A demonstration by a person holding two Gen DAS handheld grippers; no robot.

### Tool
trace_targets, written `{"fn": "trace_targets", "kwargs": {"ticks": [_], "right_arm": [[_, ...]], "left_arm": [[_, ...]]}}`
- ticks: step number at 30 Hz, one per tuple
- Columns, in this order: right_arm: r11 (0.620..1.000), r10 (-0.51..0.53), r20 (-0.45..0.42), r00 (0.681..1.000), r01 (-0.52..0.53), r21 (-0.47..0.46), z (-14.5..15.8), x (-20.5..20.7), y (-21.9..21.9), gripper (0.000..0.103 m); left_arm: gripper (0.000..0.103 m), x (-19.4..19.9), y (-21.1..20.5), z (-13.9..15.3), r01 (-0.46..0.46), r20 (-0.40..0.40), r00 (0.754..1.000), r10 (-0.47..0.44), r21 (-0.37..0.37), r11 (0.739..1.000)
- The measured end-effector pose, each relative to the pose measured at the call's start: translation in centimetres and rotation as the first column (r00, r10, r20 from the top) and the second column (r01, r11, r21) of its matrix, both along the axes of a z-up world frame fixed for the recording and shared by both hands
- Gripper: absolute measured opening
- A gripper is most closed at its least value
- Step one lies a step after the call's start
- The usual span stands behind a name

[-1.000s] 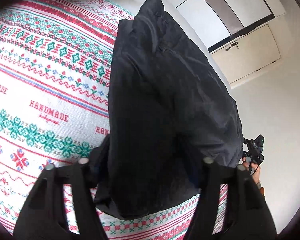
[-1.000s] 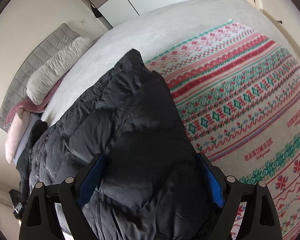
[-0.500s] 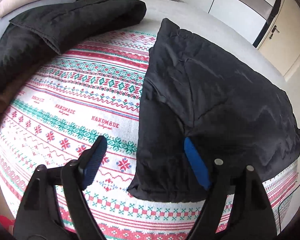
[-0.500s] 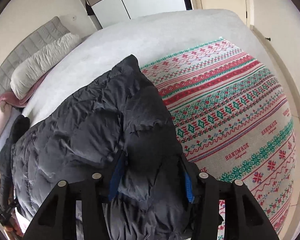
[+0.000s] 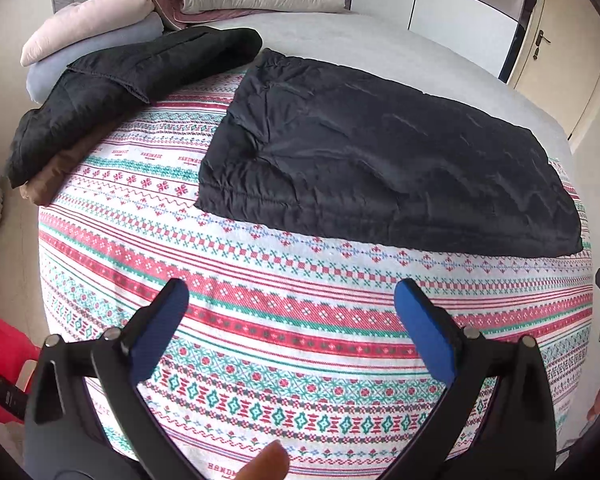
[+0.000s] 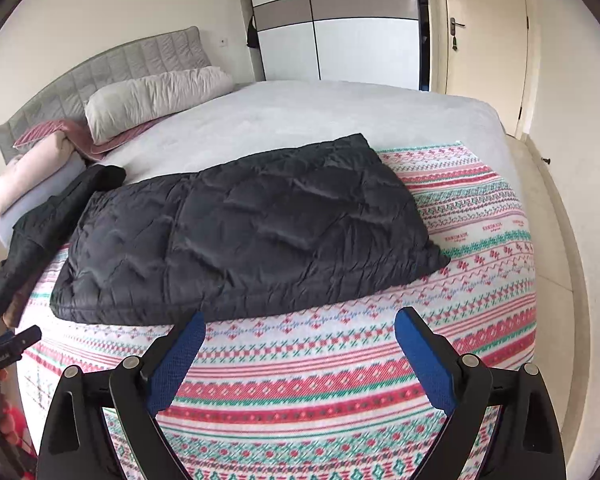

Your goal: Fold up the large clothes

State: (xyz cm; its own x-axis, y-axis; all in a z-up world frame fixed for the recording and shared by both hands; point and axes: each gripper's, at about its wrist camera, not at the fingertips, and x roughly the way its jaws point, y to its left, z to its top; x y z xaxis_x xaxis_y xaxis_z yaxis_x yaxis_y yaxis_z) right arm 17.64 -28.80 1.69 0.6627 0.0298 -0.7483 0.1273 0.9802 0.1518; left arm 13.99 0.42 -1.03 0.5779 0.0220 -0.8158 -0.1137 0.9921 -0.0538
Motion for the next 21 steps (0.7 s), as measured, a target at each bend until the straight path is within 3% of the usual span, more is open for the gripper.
{"fn": "trace_targets", "kwargs": {"ticks": [3, 6, 10, 21], "right_arm": [[0.998, 0.041, -0.040, 0.998, -0.043, -0.044, -1.6, -1.0, 1.8, 0.097], [0.995, 0.027, -0.041, 0.999, -0.030, -0.099, -2.5, -1.5, 2.9, 0.097], [0.995, 0.031, -0.078, 0.996, -0.038, -0.087, -3.2, -1.6, 3.5, 0.097], [0.993, 0.045, -0.073, 0.996, -0.052, -0.109, -3.0, -2.3, 4.3, 0.097]], "left_arm": [[0.102, -1.3, -1.7, -0.8, 0.038, 0.001, 0.999, -0.039, 0.044, 0.998], [0.102, -2.2, -2.3, -0.7, 0.043, 0.025, 0.999, -0.044, 0.040, 0.998], [0.102, -2.7, -2.8, -0.3, 0.033, 0.033, 0.999, -0.035, 0.049, 0.998], [0.102, -3.0, -3.6, -0.2, 0.043, 0.025, 0.999, -0.044, 0.032, 0.999]]}}
